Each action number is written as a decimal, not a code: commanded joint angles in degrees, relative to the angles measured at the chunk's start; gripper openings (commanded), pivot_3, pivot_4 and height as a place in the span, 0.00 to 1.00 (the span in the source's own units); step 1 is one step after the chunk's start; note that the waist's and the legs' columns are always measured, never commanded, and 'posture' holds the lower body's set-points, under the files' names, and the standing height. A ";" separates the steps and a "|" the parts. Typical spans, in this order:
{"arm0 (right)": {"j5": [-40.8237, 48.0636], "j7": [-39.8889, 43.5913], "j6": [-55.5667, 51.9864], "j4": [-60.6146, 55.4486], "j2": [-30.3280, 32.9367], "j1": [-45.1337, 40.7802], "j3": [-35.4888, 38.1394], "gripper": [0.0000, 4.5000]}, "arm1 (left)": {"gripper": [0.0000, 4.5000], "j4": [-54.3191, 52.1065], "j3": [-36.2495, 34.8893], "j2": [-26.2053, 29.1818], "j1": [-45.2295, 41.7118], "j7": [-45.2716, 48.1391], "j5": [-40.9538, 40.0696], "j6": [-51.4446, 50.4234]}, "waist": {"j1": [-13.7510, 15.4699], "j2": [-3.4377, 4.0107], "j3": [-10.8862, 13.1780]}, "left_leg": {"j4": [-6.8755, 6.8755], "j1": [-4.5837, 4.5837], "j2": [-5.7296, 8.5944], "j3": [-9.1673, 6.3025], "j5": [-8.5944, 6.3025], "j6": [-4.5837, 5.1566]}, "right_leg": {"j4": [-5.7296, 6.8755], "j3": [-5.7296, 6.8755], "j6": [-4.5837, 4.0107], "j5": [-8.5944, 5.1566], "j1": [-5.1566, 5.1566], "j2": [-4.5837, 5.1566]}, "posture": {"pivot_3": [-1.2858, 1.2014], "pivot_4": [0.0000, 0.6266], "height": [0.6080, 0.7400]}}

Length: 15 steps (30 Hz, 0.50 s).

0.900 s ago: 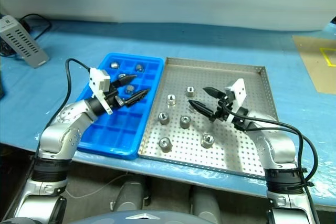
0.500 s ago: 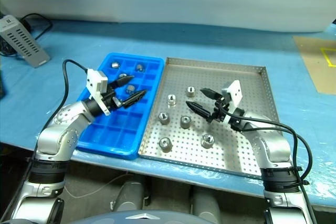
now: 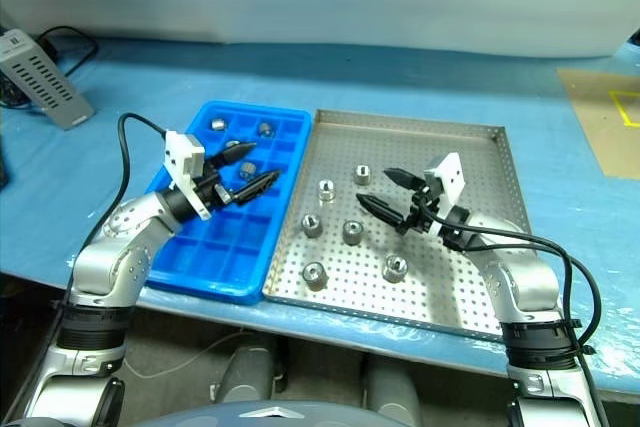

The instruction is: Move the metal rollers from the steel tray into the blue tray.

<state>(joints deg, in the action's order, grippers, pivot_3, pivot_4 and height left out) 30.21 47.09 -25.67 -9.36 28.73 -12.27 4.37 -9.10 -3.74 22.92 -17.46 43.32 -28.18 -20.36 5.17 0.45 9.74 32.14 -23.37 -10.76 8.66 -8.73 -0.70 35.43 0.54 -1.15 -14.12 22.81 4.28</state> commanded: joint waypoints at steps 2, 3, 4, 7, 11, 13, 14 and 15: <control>1.33 -0.30 0.06 -2.59 0.38 0.29 1.80 1.00 | 1.00 -0.07 -0.31 -0.14 -1.77 -0.55 -0.11 0.34 | -0.05 0.00 0.00 | 0.00 0.00 0.00 0.00 0.00 0.01 | 0.00 0.00 0.00 0.00 0.00 0.00 | 0.50 0.24 1.00; 1.34 -0.27 0.09 -2.51 0.40 0.24 1.82 1.00 | 1.00 0.33 0.08 -0.47 -3.50 -1.73 0.45 -0.39 | 0.02 0.00 0.00 | 0.00 0.00 0.00 0.00 0.00 0.01 | 0.00 0.00 0.00 0.00 0.00 0.00 | 0.50 0.24 1.00; 1.34 -0.25 0.08 -2.41 0.42 0.11 1.83 1.00 | 1.00 0.79 0.40 -0.73 -5.29 -2.68 0.82 -1.24 | 0.17 0.00 0.00 | 0.00 0.00 0.00 0.00 0.00 0.01 | 0.00 0.00 0.00 0.00 -0.01 0.00 | 0.50 0.24 1.00; 1.30 -0.19 0.19 -2.06 0.48 -0.35 1.90 1.00 | 1.00 2.90 2.52 0.05 -12.55 -1.42 1.60 -3.14 | 0.29 0.00 0.00 | 0.05 -0.02 0.01 0.00 0.01 0.01 | 0.03 0.02 0.00 0.00 -0.02 0.02 | 0.50 0.24 1.00; 0.87 -0.46 0.75 -1.28 -0.07 -1.21 1.54 1.00 | 1.00 10.77 11.60 1.56 -26.96 3.19 7.82 -7.27 | 0.23 0.00 0.00 | 0.06 -0.01 0.02 -0.02 0.04 -0.01 | 0.09 0.01 0.01 0.01 -0.01 0.02 | 0.50 0.24 1.00; 0.70 -1.01 0.99 -1.56 -0.53 -1.05 1.39 1.00 | 1.00 12.43 15.06 2.11 -32.31 7.63 8.51 -9.25 | 0.13 0.00 0.00 | 0.06 0.00 0.05 0.00 0.07 -0.05 | 0.09 -0.03 0.01 0.01 0.00 0.02 | 0.49 0.24 1.00; 0.59 -1.38 1.08 -1.87 -0.72 -0.82 1.37 1.00 | 1.00 12.86 16.86 3.00 -33.90 10.40 8.97 -10.04 | -0.04 0.00 0.00 | 0.05 -0.02 0.06 0.01 0.07 -0.05 | 0.07 -0.04 0.01 0.01 0.01 0.02 | 0.49 0.24 1.00; 0.65 -1.86 1.10 -2.23 -0.97 -0.38 1.56 1.00 | 1.00 13.15 18.98 4.17 -34.98 13.66 9.74 -10.26 | -0.31 0.00 0.00 | 0.03 -0.01 0.07 0.05 0.06 -0.04 | 0.04 -0.08 0.01 0.01 0.04 0.01 | 0.49 0.24 1.00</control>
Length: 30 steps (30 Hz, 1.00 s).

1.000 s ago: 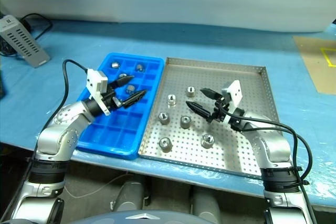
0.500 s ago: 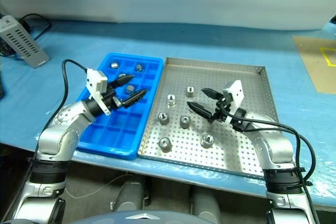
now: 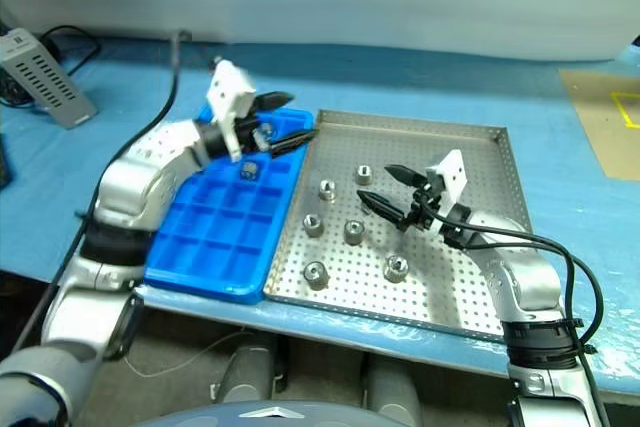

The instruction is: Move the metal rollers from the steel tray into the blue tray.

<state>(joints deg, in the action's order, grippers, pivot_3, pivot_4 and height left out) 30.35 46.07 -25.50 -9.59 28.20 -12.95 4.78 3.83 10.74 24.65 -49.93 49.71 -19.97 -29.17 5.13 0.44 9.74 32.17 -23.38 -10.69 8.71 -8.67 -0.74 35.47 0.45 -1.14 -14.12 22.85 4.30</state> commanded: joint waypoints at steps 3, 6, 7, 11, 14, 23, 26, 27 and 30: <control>0.63 -2.17 0.88 -3.30 -1.03 1.73 1.49 1.00 | 1.00 1.09 10.50 6.02 -4.06 15.86 4.15 -1.55 | -1.22 0.01 0.00 | -0.11 -0.02 0.01 0.03 0.00 0.02 | 0.04 -0.01 -0.02 -0.01 0.10 -0.02 | 0.47 0.24 1.00; 0.75 -3.72 0.92 -4.93 -1.57 3.65 1.84 1.00 | 1.00 1.39 15.38 8.02 -4.31 21.29 6.83 -1.68 | -1.44 0.02 -0.01 | -0.19 -0.03 -0.01 0.04 0.01 0.01 | 0.06 0.05 -0.08 -0.04 0.14 -0.07 | 0.46 0.24 1.00; 0.82 -4.20 0.97 -5.43 -1.79 4.31 2.02 1.00 | 1.00 1.26 16.87 8.64 -4.13 23.17 7.84 -0.86 | -1.43 0.02 -0.01 | -0.18 -0.05 -0.03 0.04 0.01 0.01 | 0.06 0.07 -0.08 -0.05 0.14 -0.07 | 0.46 0.24 1.00; 1.23 -5.27 1.18 -7.59 -2.45 6.83 2.37 1.00 | 1.00 2.60 21.08 9.44 -3.83 28.13 11.77 1.99 | -1.43 0.02 -0.01 | -0.08 -0.08 -0.05 0.05 -0.01 -0.02 | 0.05 0.07 -0.09 -0.05 0.11 -0.01 | 0.44 0.24 1.00; 2.11 -3.45 0.82 -10.77 -2.45 9.29 0.25 1.00 | 1.00 4.46 22.75 8.60 -3.71 29.70 14.35 4.12 | -1.44 0.02 -0.01 | -0.02 -0.02 -0.05 0.05 -0.01 -0.02 | 0.05 0.06 -0.09 -0.05 0.02 0.00 | 0.44 0.24 1.00; -0.06 -4.90 2.60 -21.57 -3.27 16.68 -5.81 1.00 | 1.00 13.69 24.29 5.84 -5.17 29.97 21.98 11.67 | -2.64 0.01 -0.01 | -0.02 0.04 -0.06 0.04 -0.02 0.00 | 0.04 0.05 -0.09 -0.05 -0.05 0.00 | 0.43 0.24 1.00; -0.36 -6.31 2.58 -22.26 -3.45 17.19 -5.82 1.00 | 1.00 16.91 25.25 5.63 -5.19 30.21 25.39 14.28 | -2.81 0.01 -0.01 | -0.03 0.05 -0.07 0.04 -0.02 0.00 | 0.04 0.05 -0.09 -0.05 -0.06 -0.01 | 0.43 0.24 1.00; -0.61 -6.62 2.80 -21.72 -3.58 17.06 -5.75 1.00 | 1.00 17.66 25.57 5.47 -5.05 30.46 26.18 14.82 | -2.81 0.01 -0.01 | -0.04 0.05 -0.07 0.04 -0.02 0.00 | 0.04 0.05 -0.09 -0.05 -0.06 -0.01 | 0.43 0.24 1.00; -1.15 -7.35 3.41 -20.78 -4.06 16.86 -5.86 1.00 | 1.00 18.55 25.55 4.62 -4.76 30.87 27.33 15.03 | -3.00 0.01 -0.01 | -0.05 0.06 -0.08 0.04 -0.02 0.01 | 0.03 0.05 -0.09 -0.05 -0.06 -0.01 | 0.42 0.24 1.00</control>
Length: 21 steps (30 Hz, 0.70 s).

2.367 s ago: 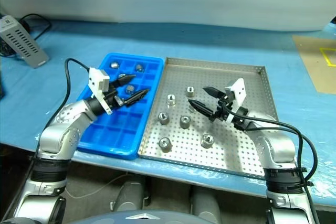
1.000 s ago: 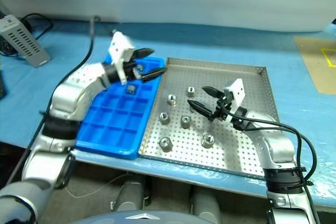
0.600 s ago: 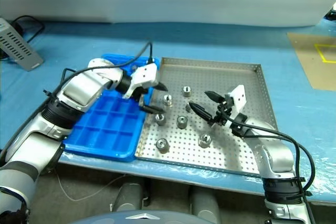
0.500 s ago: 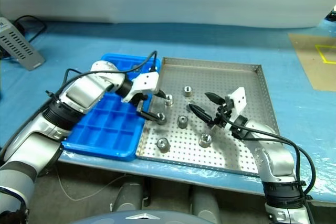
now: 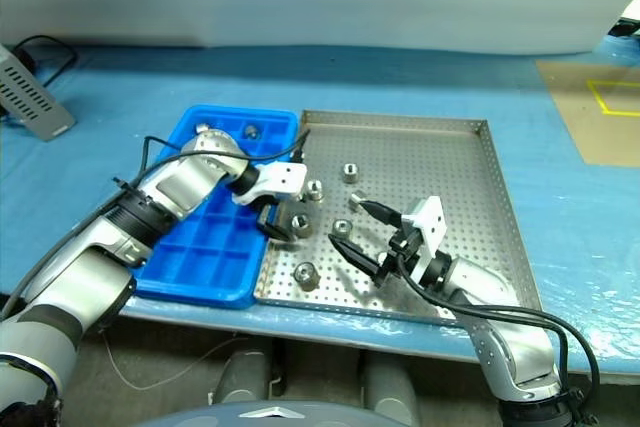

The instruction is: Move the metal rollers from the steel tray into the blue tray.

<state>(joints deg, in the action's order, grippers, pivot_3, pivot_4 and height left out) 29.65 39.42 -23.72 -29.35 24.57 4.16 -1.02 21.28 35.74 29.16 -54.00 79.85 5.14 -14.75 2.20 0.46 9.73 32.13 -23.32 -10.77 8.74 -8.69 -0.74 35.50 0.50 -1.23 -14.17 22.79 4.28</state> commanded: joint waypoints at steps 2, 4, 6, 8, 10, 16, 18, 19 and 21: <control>-0.76 -1.13 1.95 -0.61 -0.66 -0.28 0.07 1.00 | 1.00 1.77 0.61 -1.11 -0.85 0.63 2.80 -0.19 | -0.12 0.00 0.00 | -0.01 0.03 -0.01 0.00 0.00 0.00 | 0.00 0.00 0.00 0.00 0.00 -0.01 | 0.42 0.24 1.00; -1.09 -1.44 2.24 -0.22 -0.65 -0.22 0.19 1.00 | 1.00 2.55 1.12 -1.94 -0.80 1.09 3.76 0.25 | -0.10 0.00 0.00 | -0.02 0.03 0.00 0.00 -0.01 0.01 | 0.01 0.00 0.00 0.00 -0.01 0.00 | 0.42 0.24 1.00; -1.33 -1.63 2.56 0.06 -0.64 -0.11 0.32 1.00 | 1.00 3.13 1.33 -2.41 -0.63 1.55 4.65 0.64 | -0.11 0.00 0.00 | -0.01 0.07 0.01 0.00 -0.01 0.02 | 0.00 -0.01 0.00 0.00 -0.06 0.00 | 0.42 0.24 1.00; -1.36 -1.70 2.88 0.45 -0.67 0.01 0.64 1.00 | 1.00 4.76 2.90 -3.10 -1.06 1.43 7.05 1.62 | -0.09 0.00 0.00 | -0.01 0.12 0.00 0.00 -0.03 0.05 | 0.00 -0.02 0.00 0.00 -0.11 0.00 | 0.42 0.24 1.00; -1.39 -1.82 2.99 0.83 -0.61 -0.01 0.85 1.00 | 1.00 6.86 3.85 -4.21 -1.60 0.60 9.04 2.97 | -0.08 0.00 0.00 | -0.02 0.24 0.00 0.00 -0.04 0.07 | 0.00 -0.01 0.00 0.00 -0.22 0.00 | 0.42 0.24 1.00; -1.29 -2.07 3.16 1.15 -0.49 0.31 0.83 1.00 | 1.00 8.61 3.12 -6.94 -1.45 0.60 10.72 4.47 | -0.06 0.11 -0.07 | -0.05 0.77 0.03 0.00 -0.08 0.11 | -0.15 -0.02 0.02 -0.02 -0.75 0.04 | 0.41 0.24 1.00; -1.42 -2.17 3.25 1.21 -0.44 0.51 0.84 1.00 | 1.00 8.59 2.78 -7.16 -1.03 0.41 11.23 4.40 | -0.06 0.13 -0.08 | -0.08 0.81 0.04 0.00 -0.09 0.12 | -0.22 -0.02 0.03 -0.02 -0.81 0.05 | 0.41 0.24 1.00; -1.43 -2.21 3.30 1.27 -0.48 0.55 0.86 1.00 | 0.96 8.53 2.63 -7.21 -0.89 0.40 11.35 4.47 | -0.04 0.13 -0.08 | -0.08 0.80 0.05 0.00 -0.09 0.13 | -0.25 -0.02 0.02 -0.02 -0.81 0.05 | 0.41 0.24 1.00; -1.42 -2.28 3.39 1.46 -0.54 0.53 0.94 1.00 | 0.87 8.23 2.02 -7.40 -0.54 -0.13 11.19 5.33 | -0.04 0.16 -0.10 | -0.12 0.79 0.06 0.00 -0.10 0.14 | -0.32 -0.01 0.02 -0.02 -0.83 0.05 | 0.41 0.24 1.00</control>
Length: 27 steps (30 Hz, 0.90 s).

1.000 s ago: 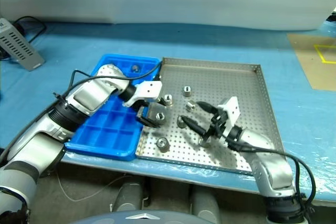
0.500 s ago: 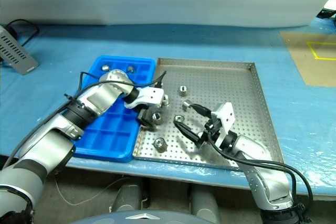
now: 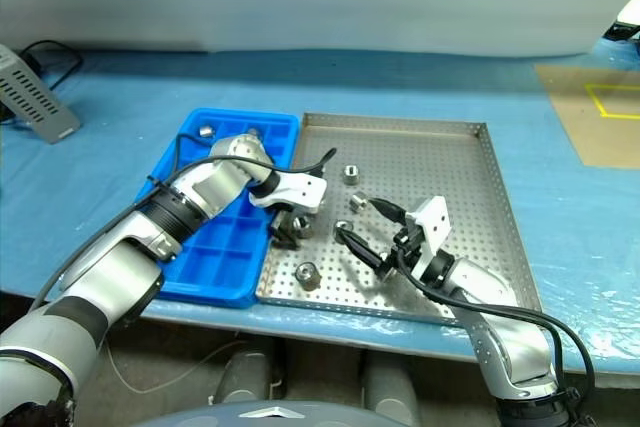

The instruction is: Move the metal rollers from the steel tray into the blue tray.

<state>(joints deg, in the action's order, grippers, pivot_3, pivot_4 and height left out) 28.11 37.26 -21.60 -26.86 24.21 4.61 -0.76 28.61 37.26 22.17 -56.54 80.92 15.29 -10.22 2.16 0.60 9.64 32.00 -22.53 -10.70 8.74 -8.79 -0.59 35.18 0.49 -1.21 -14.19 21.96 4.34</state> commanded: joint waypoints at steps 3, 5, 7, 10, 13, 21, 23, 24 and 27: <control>0.22 0.00 1.38 -0.70 -0.16 -0.11 0.77 1.00 | 0.66 0.64 -0.01 -0.67 2.20 -1.91 1.50 0.47 | 0.01 0.04 -0.03 | -0.10 0.00 0.01 0.00 0.00 0.00 | -0.09 0.02 0.00 0.00 -0.01 0.00 | 0.41 0.24 1.00; 0.26 0.05 1.44 -0.56 -0.17 -0.24 0.79 1.00 | 0.58 -0.37 -0.38 -0.62 2.49 -1.12 1.17 -0.04 | 0.00 0.05 -0.03 | -0.15 0.00 0.01 0.00 0.00 0.00 | -0.16 0.03 0.00 0.00 -0.01 0.00 | 0.41 0.24 1.00; 0.64 0.06 1.43 -0.37 -0.37 -0.46 0.98 1.00 | 0.53 -1.69 -0.69 -0.40 2.76 -0.13 0.80 -0.63 | -0.01 0.05 -0.03 | -0.23 -0.01 0.01 0.00 0.00 0.00 | -0.24 0.03 0.00 0.00 -0.01 0.00 | 0.42 0.24 1.00; 0.80 0.06 1.39 0.03 -0.40 -0.97 1.20 1.00 | 0.41 -2.34 -1.06 -0.07 2.86 0.07 0.87 -0.73 | 0.01 0.06 -0.04 | -0.41 -0.04 0.03 0.01 0.00 0.00 | -0.39 0.06 -0.01 0.01 0.00 0.00 | 0.42 0.24 1.00; 0.86 0.34 1.45 0.38 -0.33 -1.37 1.15 1.00 | 0.41 -1.84 -2.00 -0.40 2.72 -1.02 0.81 -1.50 | 0.03 0.06 -0.04 | -0.55 -0.07 0.03 0.01 0.01 0.00 | -0.46 0.08 -0.01 0.00 0.05 0.00 | 0.42 0.24 1.00; 2.23 1.30 1.23 -0.01 -0.97 -1.71 0.71 1.00 | 0.41 -5.70 -8.48 -0.67 1.37 -1.13 -4.82 -6.32 | 0.01 0.01 0.00 | -0.60 -0.21 0.03 0.01 0.03 -0.02 | -0.47 0.09 -0.02 0.00 0.20 0.00 | 0.42 0.24 1.00; 3.60 1.92 0.14 -0.96 -0.83 -1.87 0.60 1.00 | 0.41 -8.68 -10.99 0.04 0.86 -1.92 -6.59 -8.53 | 0.00 -0.01 0.01 | -0.60 -0.51 0.02 0.01 0.03 -0.02 | -0.45 0.10 -0.02 0.01 0.46 -0.01 | 0.43 0.24 1.00; 3.87 2.41 -0.40 -1.54 -0.40 -1.80 0.24 1.00 | 0.41 -10.66 -12.12 0.62 0.86 -2.35 -7.29 -9.60 | -0.01 -0.01 0.01 | -0.59 -0.67 0.02 0.01 0.04 -0.02 | -0.44 0.11 -0.03 0.02 0.60 -0.01 | 0.43 0.24 1.00; 3.50 3.54 -0.60 -3.56 0.16 -0.67 -1.97 1.00 | 0.41 -20.05 -16.60 3.17 2.26 -3.21 -10.64 -15.51 | -0.04 -0.02 0.01 | -0.60 -0.83 0.01 0.01 0.15 0.19 | -0.41 0.14 -0.03 0.02 0.77 -0.02 | 0.43 0.24 1.00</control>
<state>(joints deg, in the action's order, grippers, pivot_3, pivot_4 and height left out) 30.49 39.88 -22.55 -27.00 24.27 3.51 -1.59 14.71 24.33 24.15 -54.06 78.43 7.10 -22.75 2.13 0.59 9.65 31.37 -23.35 -10.71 8.75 -8.66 -0.38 34.78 0.66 -1.24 -14.17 22.73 4.31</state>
